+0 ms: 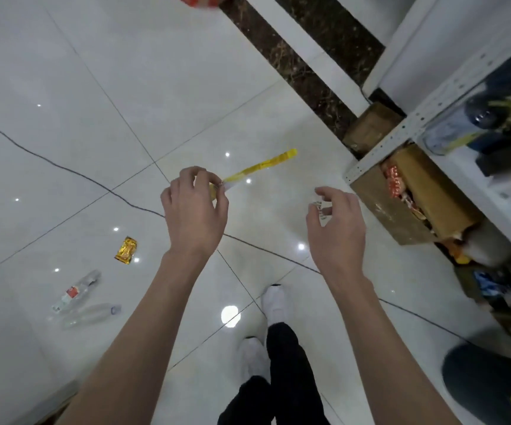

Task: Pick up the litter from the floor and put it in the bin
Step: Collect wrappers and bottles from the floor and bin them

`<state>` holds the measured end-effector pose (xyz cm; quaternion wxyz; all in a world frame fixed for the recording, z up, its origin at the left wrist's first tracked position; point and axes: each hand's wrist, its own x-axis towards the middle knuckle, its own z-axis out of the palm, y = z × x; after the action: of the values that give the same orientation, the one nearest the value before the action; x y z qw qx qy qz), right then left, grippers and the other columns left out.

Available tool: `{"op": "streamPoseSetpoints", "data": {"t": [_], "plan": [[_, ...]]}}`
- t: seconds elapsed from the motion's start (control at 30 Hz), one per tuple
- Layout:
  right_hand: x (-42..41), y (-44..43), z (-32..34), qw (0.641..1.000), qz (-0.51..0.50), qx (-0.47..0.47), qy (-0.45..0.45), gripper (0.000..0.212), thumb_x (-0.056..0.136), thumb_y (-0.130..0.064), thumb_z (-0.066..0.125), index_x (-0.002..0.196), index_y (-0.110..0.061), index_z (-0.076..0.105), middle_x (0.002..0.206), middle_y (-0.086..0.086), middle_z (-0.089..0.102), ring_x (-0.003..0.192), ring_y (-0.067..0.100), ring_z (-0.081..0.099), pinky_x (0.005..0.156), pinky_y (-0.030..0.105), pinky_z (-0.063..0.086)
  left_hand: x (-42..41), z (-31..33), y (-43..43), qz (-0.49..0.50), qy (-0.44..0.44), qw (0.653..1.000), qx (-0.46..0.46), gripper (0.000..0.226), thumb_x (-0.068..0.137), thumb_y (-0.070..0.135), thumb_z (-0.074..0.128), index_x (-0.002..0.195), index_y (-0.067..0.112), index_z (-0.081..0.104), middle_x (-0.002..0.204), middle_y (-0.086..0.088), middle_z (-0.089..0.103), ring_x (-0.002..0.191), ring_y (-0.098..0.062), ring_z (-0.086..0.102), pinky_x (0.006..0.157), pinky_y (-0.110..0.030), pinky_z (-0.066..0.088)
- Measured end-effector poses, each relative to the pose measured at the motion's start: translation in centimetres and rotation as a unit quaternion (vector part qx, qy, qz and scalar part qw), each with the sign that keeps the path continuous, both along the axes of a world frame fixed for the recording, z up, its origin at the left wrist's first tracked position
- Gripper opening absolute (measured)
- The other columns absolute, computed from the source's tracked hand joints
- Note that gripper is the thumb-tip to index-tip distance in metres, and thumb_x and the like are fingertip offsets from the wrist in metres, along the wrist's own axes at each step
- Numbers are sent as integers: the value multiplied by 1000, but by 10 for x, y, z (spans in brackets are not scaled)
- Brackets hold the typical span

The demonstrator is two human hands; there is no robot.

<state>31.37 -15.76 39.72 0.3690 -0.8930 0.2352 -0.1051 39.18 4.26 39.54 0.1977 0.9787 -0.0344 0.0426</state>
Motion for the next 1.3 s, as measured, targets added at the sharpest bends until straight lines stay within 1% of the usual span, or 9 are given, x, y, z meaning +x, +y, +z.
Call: {"op": "streamPoseSetpoints", "data": {"t": [0.3, 0.47, 0.63, 0.73, 0.83, 1.03, 1.1, 1.2, 1.3], "plan": [[-147, -104, 20, 985, -170, -18, 6, 27, 94, -20, 61, 121, -25, 61, 113, -8, 54, 88, 8, 58, 83, 29, 51, -90, 8, -139, -168, 7, 986, -17, 11, 92, 28, 56, 99, 20, 62, 109, 0, 57, 95, -26, 56, 90, -41, 38], [-229, -177, 22, 967, -252, -33, 5, 26, 95, -22, 60, 121, -25, 60, 116, -8, 55, 94, 10, 58, 84, 31, 51, -149, 1, -232, -265, 7, 964, -8, 11, 92, 28, 57, 98, 20, 61, 110, -2, 58, 98, -28, 56, 89, -43, 39], [-331, -254, 12, 946, -324, -26, 13, 26, 95, -22, 58, 121, -24, 62, 117, -7, 56, 92, 14, 60, 85, 37, 51, -237, -8, -333, -344, 23, 939, -1, 12, 92, 28, 56, 99, 20, 62, 111, -2, 58, 99, -28, 55, 90, -42, 38], [-401, -299, 3, 927, -375, -28, 10, 25, 94, -21, 60, 118, -20, 63, 115, -2, 57, 91, 20, 61, 86, 44, 51, -300, -16, -394, -394, 35, 918, 6, 12, 92, 28, 55, 98, 21, 62, 110, -1, 58, 98, -27, 55, 89, -42, 39], [-472, -339, -7, 913, -407, -34, 10, 24, 92, -20, 61, 116, -18, 65, 111, 1, 58, 89, 20, 61, 83, 40, 52, -366, -26, -450, -422, 44, 905, 9, 11, 91, 27, 57, 97, 20, 62, 108, -1, 58, 95, -27, 55, 85, -41, 39], [-612, -414, -18, 868, -496, -11, 33, 27, 91, -22, 61, 118, -25, 64, 114, -2, 57, 98, 21, 59, 85, 42, 51, -489, -46, -558, -504, 75, 860, 11, 12, 90, 30, 59, 95, 20, 62, 104, -1, 59, 93, -28, 57, 83, -42, 42], [-647, -435, -29, 851, -525, 1, 36, 26, 91, -22, 62, 117, -27, 64, 112, -3, 56, 95, 20, 59, 85, 41, 51, -516, -57, -587, -528, 68, 846, 22, 15, 90, 32, 58, 96, 19, 63, 104, -2, 60, 92, -28, 58, 81, -43, 44], [-684, -457, -53, 826, -563, -15, 30, 25, 91, -19, 64, 116, -24, 66, 108, -1, 58, 87, 18, 60, 81, 37, 51, -545, -82, -619, -557, 66, 826, 51, 16, 92, 33, 57, 97, 20, 63, 106, -2, 59, 94, -28, 56, 83, -42, 41], [-710, -465, -84, 812, -582, 18, 42, 26, 92, -20, 62, 117, -28, 63, 112, -3, 57, 87, 17, 62, 80, 39, 53, -560, -116, -641, -602, 36, 793, 89, 15, 91, 31, 57, 96, 19, 64, 108, -4, 60, 95, -29, 56, 83, -43, 41]]}}
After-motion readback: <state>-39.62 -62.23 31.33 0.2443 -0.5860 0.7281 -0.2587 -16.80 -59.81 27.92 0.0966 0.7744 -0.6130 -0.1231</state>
